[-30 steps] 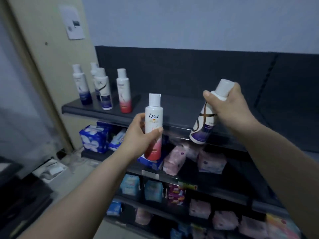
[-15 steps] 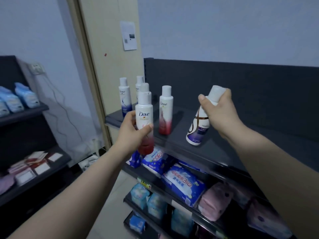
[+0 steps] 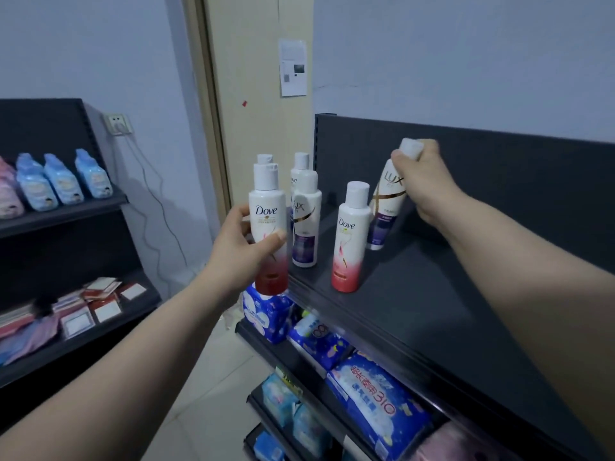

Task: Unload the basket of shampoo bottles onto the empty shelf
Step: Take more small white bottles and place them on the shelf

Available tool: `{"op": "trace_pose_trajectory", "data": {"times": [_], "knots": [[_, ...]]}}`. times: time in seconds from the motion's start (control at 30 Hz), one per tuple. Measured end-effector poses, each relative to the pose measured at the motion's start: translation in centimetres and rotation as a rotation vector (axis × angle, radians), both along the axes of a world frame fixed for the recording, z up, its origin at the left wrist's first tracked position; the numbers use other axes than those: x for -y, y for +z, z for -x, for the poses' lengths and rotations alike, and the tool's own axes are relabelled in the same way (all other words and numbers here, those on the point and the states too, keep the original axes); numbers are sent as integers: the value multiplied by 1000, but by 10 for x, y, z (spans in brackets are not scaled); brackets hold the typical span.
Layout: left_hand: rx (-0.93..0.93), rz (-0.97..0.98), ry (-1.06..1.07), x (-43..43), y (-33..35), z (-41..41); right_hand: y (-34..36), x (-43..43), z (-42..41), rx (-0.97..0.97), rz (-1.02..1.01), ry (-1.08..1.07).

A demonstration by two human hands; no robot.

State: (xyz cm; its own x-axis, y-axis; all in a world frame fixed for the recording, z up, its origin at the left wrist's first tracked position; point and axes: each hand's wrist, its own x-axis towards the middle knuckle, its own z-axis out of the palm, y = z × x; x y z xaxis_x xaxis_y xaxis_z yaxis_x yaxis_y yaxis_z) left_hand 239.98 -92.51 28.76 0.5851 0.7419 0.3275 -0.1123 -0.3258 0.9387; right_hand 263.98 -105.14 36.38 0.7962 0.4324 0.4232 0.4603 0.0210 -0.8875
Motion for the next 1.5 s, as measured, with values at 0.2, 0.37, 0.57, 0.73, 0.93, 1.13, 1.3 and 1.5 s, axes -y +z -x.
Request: {"op": "trace_pose_trajectory", "data": {"times": [0.2,0.37,0.57,0.73,0.93,1.13,1.3,1.5], "knots": [[-41,14,-53,-18,0,-2,6,-41,-22,30,209,159],[-53,-4,-90,-26,3,-1,18,-68,-25,145,399,167],[-58,1,-110,-25,2,-1,17,-84,-23,350,747,132],[-55,13,-117,-20,2,-2,19,-89,-22,388,797,147],[14,-14,-121,-12,32,-3,60,-62,-5,550,547,167],[86,-79,-198,18,69,-29,106,-6,64,480,323,555],[168,-130,-294,50,89,-55,128,30,72,526,322,425],[239,-220,-166,50,77,-77,146,73,38,482,285,186]]}}
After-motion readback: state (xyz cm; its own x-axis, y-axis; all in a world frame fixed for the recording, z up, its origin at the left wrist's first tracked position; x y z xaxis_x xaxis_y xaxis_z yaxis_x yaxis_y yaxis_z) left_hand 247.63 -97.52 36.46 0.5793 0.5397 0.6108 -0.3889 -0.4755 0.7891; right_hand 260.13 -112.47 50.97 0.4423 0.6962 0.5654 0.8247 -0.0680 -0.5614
